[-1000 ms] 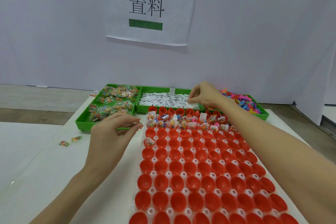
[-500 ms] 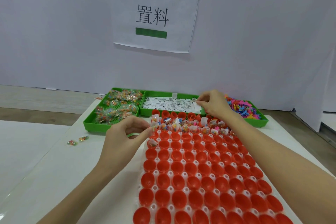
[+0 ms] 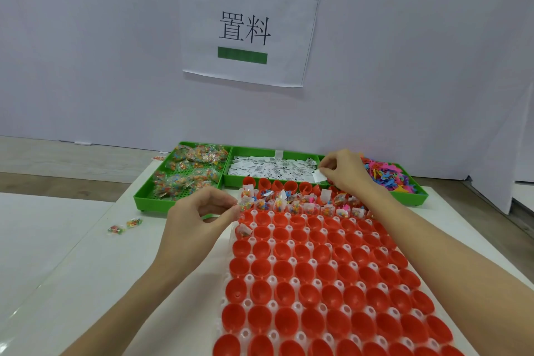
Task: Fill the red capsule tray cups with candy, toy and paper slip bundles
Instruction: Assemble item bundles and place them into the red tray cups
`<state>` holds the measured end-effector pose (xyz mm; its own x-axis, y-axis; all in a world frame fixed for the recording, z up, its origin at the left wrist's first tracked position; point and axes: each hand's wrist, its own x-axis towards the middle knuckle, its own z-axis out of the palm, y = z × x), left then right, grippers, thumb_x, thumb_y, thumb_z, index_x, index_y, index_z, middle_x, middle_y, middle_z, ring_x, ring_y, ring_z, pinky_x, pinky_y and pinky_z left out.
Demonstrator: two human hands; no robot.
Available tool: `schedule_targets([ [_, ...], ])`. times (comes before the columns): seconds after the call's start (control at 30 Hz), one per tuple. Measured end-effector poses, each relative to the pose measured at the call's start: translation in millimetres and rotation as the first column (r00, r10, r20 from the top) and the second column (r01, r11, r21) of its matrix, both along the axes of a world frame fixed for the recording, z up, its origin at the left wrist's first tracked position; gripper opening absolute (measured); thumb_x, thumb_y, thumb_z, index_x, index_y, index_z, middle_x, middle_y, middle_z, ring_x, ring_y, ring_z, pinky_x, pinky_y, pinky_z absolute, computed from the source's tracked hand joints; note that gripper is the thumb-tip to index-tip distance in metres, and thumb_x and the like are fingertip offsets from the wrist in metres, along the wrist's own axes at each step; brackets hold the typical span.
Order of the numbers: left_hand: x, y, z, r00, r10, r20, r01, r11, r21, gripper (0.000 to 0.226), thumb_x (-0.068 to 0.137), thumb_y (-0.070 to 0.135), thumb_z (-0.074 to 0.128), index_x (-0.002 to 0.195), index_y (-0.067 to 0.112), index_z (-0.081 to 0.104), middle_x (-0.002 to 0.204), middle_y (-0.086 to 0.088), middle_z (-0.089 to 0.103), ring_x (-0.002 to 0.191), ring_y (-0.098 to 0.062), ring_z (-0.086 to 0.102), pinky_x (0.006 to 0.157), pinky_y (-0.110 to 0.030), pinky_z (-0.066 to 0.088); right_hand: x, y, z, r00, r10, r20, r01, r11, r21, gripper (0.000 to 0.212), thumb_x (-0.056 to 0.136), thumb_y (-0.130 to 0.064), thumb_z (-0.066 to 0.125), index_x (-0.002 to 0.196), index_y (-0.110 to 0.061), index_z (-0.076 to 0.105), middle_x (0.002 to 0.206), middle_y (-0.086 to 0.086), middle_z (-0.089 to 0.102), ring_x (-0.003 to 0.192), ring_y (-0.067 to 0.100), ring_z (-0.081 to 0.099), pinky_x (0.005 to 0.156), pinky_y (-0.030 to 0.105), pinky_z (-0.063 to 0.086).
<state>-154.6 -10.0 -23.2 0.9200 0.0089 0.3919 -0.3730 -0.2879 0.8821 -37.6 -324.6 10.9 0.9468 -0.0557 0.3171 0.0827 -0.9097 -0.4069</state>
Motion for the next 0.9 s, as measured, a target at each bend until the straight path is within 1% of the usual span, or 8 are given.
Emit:
schedule_targets([
  [0.17,0,0,1,1.000,0.003,-0.007,-0.003,1.000,-0.003,0.009,0.081,0.019,0.084,0.084,0.020,0.076,0.081,0.007,0.077,0.075,-0.007,0.074,0.071,-0.016,0.058,-1,2,0,1.000,0.006,-0.028,-0.005,0.999,0.035,0.019,0.091,-0.011,0.073,0.109,-0.004,0.076,0.102,0.012,0.074,0.095,0.021,0.067,0.084,0.026,0.051],
  [0.27,0,0,0,1.000,0.003,-0.014,-0.004,1.000,-0.010,0.009,0.081,0.019,0.085,0.083,0.020,0.076,0.081,0.007,0.077,0.075,-0.007,0.074,0.071,-0.017,0.058,0,3,-3,1.000,-0.002,-0.023,0.003,0.998,0.063,0.020,0.089,-0.018,0.077,0.102,-0.003,0.077,0.095,0.008,0.072,0.085,0.015,0.063,0.076,0.024,0.047],
  [0.4,0,1,0,1.000,0.003,-0.014,-0.003,1.000,-0.006,0.009,0.081,0.019,0.085,0.084,0.020,0.076,0.081,0.008,0.077,0.075,-0.006,0.074,0.070,-0.014,0.057,0,4,-4,0.999,-0.024,-0.030,0.027,0.995,0.096,0.024,0.087,-0.030,0.079,0.078,-0.008,0.076,0.079,0.003,0.070,0.071,0.016,0.063,0.068,0.029,0.050],
  [0.5,0,1,1,1.000,-0.011,-0.017,0.011,1.000,-0.026,0.009,0.081,0.020,0.085,0.084,0.021,0.076,0.081,0.007,0.077,0.076,-0.009,0.075,0.072,-0.016,0.058,-2,3,-5,0.998,-0.022,-0.058,0.026,0.997,0.078,0.030,0.090,-0.036,0.075,0.078,-0.008,0.074,0.063,-0.002,0.063,0.056,0.012,0.055,0.055,0.021,0.042],
  [0.53,0,1,0,1.000,-0.016,-0.023,0.016,0.999,-0.040,0.009,0.081,0.021,0.085,0.084,0.022,0.076,0.081,0.006,0.077,0.076,-0.010,0.075,0.073,-0.016,0.058,-2,2,-5,0.998,-0.015,-0.057,0.020,0.996,0.089,0.030,0.092,-0.036,0.074,0.082,-0.008,0.074,0.065,-0.002,0.064,0.058,0.012,0.055,0.056,0.021,0.042],
  [0.7,0,0,-1,0.998,-0.029,-0.056,0.025,0.997,-0.069,0.009,0.081,0.022,0.085,0.083,0.023,0.076,0.083,0.006,0.077,0.079,-0.011,0.074,0.077,-0.017,0.058,-5,-6,0,0.997,0.024,-0.072,-0.019,0.997,0.074,0.023,0.095,-0.025,0.071,0.105,-0.005,0.073,0.100,0.010,0.072,0.097,0.022,0.065,0.084,0.033,0.051],
  [0.8,0,-1,-2,0.997,-0.033,-0.072,0.029,0.998,-0.051,0.011,0.081,0.017,0.085,0.081,0.023,0.076,0.082,0.007,0.077,0.078,-0.008,0.074,0.073,-0.013,0.055,-6,-6,0,0.996,0.033,-0.085,-0.030,0.999,0.036,0.023,0.096,-0.022,0.070,0.113,-0.007,0.073,0.102,0.008,0.072,0.095,0.018,0.064,0.081,0.027,0.046],
  [0.9,0,-2,-2,0.995,-0.044,-0.084,0.040,0.998,-0.041,0.012,0.081,0.016,0.085,0.081,0.023,0.076,0.081,0.006,0.077,0.077,-0.008,0.074,0.072,-0.013,0.055,-5,-3,-1,0.996,0.015,-0.087,-0.016,1.000,-0.020,0.020,0.094,-0.025,0.072,0.105,-0.009,0.077,0.097,0.005,0.072,0.087,0.014,0.061,0.079,0.026,0.046],
])
